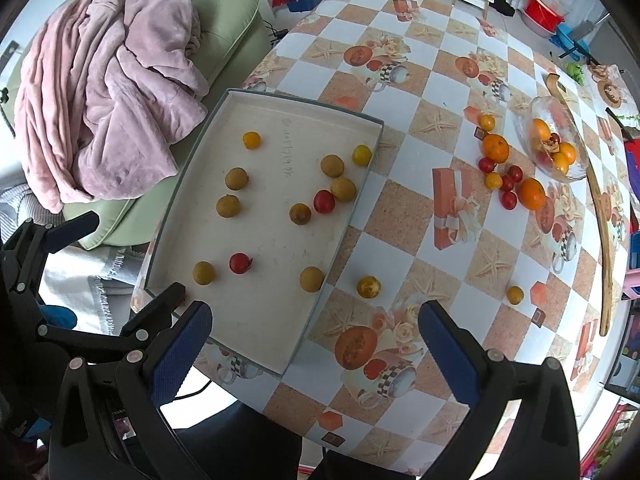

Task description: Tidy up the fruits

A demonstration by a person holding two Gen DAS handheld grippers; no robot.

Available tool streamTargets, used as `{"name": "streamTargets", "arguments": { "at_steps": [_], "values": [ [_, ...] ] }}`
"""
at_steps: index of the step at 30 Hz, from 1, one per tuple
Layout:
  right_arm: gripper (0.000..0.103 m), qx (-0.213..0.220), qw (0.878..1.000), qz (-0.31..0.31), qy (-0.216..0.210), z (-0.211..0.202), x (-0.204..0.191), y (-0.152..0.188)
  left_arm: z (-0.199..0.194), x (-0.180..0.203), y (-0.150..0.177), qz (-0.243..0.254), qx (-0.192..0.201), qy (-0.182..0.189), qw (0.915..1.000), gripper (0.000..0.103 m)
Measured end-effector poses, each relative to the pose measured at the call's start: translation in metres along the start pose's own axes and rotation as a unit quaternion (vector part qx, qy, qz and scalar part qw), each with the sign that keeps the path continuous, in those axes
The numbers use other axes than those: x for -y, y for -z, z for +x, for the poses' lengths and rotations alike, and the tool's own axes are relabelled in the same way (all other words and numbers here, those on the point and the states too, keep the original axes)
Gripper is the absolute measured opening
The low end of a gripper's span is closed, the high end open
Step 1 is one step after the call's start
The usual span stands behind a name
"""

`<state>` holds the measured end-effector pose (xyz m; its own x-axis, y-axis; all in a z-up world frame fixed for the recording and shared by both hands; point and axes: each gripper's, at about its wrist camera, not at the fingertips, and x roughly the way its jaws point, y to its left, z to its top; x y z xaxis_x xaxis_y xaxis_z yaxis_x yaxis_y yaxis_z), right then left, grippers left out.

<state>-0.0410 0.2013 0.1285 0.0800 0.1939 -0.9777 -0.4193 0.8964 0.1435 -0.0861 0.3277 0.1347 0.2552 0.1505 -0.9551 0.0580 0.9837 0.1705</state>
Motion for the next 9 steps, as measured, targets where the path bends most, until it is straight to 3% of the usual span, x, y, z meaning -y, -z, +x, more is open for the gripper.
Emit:
{"name": "streamTargets", "arguments": {
  "at_steps": [9],
  "values": [
    [0.103, 0.007, 1.000, 0.002, -0.002, -0.0074, 0.0032, 0.0038, -0.0074, 0.0060, 0.0036, 0.004, 0.014, 0.018, 0.9997, 0.102]
  ]
}}
